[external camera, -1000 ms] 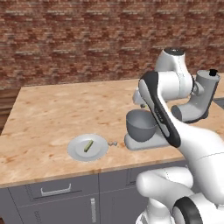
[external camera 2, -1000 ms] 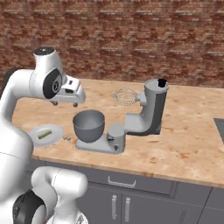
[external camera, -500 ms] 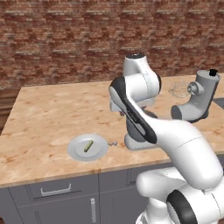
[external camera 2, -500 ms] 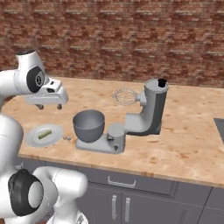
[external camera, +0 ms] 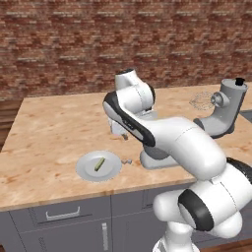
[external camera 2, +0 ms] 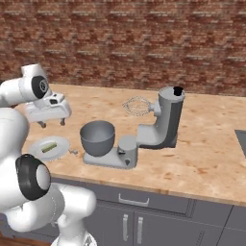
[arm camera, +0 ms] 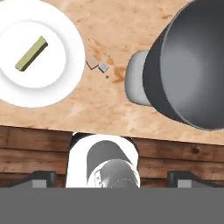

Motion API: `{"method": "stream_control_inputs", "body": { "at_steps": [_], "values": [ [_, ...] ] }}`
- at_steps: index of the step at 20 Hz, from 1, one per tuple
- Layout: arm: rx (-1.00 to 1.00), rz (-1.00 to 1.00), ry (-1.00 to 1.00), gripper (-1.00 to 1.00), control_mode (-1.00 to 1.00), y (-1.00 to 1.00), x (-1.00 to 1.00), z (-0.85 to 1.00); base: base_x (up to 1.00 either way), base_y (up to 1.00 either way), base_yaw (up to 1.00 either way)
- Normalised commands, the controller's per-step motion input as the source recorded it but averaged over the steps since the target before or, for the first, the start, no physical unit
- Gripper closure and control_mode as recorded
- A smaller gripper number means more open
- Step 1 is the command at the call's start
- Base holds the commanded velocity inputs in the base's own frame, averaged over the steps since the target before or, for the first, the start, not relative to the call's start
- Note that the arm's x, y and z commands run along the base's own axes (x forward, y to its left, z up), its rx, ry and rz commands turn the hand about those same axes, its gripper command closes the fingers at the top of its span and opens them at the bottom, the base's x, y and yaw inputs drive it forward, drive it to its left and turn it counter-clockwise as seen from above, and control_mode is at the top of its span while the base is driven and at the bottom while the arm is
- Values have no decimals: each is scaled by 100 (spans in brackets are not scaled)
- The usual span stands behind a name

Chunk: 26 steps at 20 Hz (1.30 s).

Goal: Add butter and sugar cubes to the stand mixer bowl and then turn on the stand mixer to begin making frosting.

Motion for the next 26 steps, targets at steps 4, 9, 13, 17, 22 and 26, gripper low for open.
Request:
{"method": "stream_control_inputs", "body": {
  "at_steps": [4, 9, 13, 17, 22, 26],
  "values": [
    [-1, 28, 18, -100, -100, 10, 15, -57, 0, 0, 0],
    [-2, 33, 23, -100, -100, 14, 17, -44, 0, 0, 0],
    [-1, 37, 18, -100, -100, 6, 1, -28, 0, 0, 0],
    [0, 39, 25, -100, -100, 2, 9, -19, 0, 0, 0],
    [0, 36, 12, -100, -100, 1, 1, -34, 0, 0, 0],
    [0, 21, 2, -100, -100, 11, 1, -33, 0, 0, 0]
  ]
}}
